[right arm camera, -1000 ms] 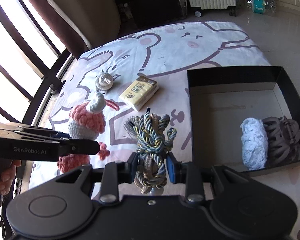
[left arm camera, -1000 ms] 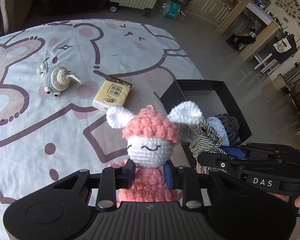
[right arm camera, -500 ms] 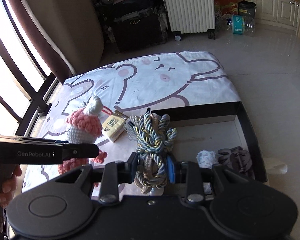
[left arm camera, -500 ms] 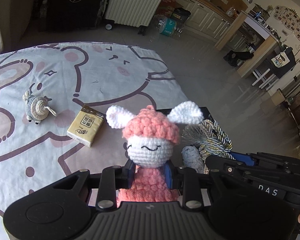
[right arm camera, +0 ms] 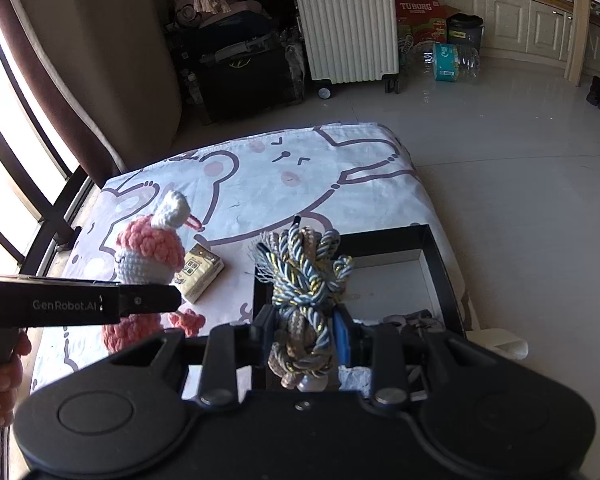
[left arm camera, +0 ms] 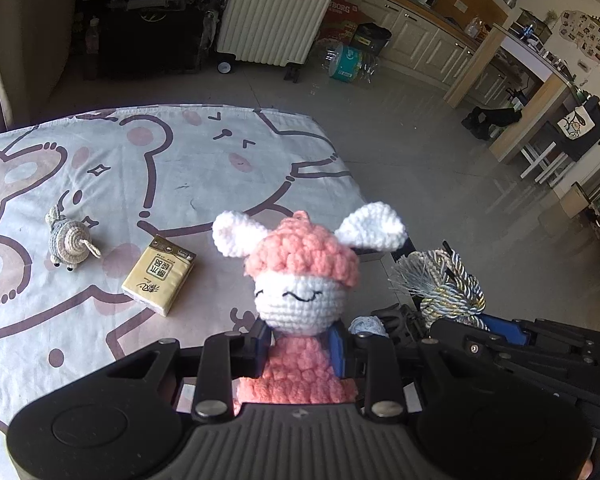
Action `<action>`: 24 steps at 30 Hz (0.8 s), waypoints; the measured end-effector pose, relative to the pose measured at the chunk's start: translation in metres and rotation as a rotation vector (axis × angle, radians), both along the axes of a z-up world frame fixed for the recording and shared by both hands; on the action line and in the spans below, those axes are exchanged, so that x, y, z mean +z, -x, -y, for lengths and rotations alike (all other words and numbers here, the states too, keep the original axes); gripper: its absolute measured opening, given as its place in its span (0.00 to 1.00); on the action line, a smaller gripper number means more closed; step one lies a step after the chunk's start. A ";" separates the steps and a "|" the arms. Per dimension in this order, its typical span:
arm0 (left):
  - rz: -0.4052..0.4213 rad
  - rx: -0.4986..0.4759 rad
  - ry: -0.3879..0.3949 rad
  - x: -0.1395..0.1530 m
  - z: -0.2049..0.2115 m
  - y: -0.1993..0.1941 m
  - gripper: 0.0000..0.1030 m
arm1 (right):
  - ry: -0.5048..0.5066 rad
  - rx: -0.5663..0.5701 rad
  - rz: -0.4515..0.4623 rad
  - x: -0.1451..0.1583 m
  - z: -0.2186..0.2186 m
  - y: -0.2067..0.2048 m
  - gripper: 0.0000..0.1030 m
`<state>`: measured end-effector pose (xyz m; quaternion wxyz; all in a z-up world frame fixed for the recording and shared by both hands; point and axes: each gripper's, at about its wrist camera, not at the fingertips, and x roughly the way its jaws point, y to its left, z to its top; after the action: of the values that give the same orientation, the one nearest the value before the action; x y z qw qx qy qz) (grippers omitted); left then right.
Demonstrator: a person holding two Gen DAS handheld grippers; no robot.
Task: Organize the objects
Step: 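Lift the pink doll with the left tool while right tool lifts the rope toy, then lower the pink doll into the black box and open left gripper while right tool carries the rope toy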
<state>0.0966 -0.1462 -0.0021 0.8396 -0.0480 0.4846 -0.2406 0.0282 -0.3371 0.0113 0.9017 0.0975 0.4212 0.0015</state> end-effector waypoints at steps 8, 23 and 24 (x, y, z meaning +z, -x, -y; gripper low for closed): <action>0.035 0.006 0.045 0.005 0.033 -0.015 0.30 | 0.009 -0.035 0.007 0.002 0.018 0.000 0.31; -0.119 0.067 0.139 -0.074 0.077 -0.021 0.30 | -0.027 -0.108 0.002 -0.022 0.053 0.019 0.31; -0.127 0.072 0.136 -0.078 0.078 -0.020 0.30 | -0.022 -0.113 -0.003 -0.024 0.056 0.020 0.31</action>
<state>0.1166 -0.2241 -0.0797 0.8100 -0.1375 0.5175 -0.2390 0.0083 -0.3929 -0.0124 0.8985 0.1313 0.4164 -0.0449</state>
